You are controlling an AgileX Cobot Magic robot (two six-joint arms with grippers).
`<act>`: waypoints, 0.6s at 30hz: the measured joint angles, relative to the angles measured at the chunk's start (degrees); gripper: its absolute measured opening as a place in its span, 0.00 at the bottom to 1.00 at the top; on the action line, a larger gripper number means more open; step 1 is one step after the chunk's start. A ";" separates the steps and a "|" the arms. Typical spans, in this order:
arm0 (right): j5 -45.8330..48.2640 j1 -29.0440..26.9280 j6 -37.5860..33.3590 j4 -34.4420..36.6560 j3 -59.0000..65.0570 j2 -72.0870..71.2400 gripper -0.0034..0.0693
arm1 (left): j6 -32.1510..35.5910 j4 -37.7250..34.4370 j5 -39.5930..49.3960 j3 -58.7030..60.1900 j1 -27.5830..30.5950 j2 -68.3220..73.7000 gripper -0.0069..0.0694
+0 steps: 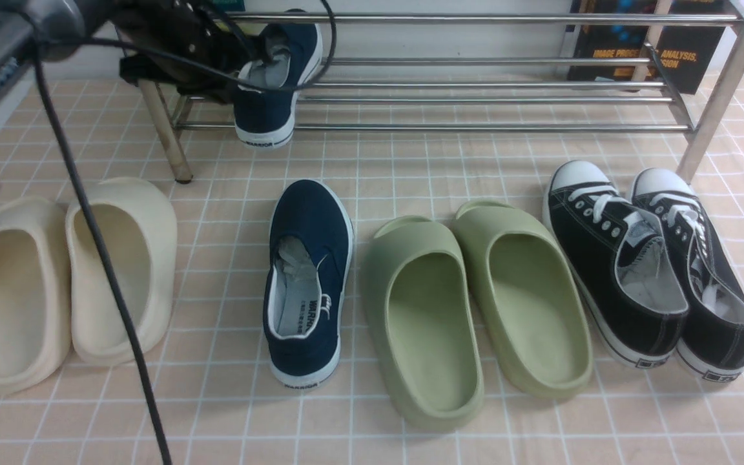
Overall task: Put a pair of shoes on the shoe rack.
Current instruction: Use the left arm to put a shoe into the shoe rack, then use the left arm to grab the shoe closest to it
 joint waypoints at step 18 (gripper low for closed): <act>0.00 0.00 0.00 0.00 0.00 0.00 0.38 | 6.60 -4.00 9.03 43.89 0.00 -46.46 0.10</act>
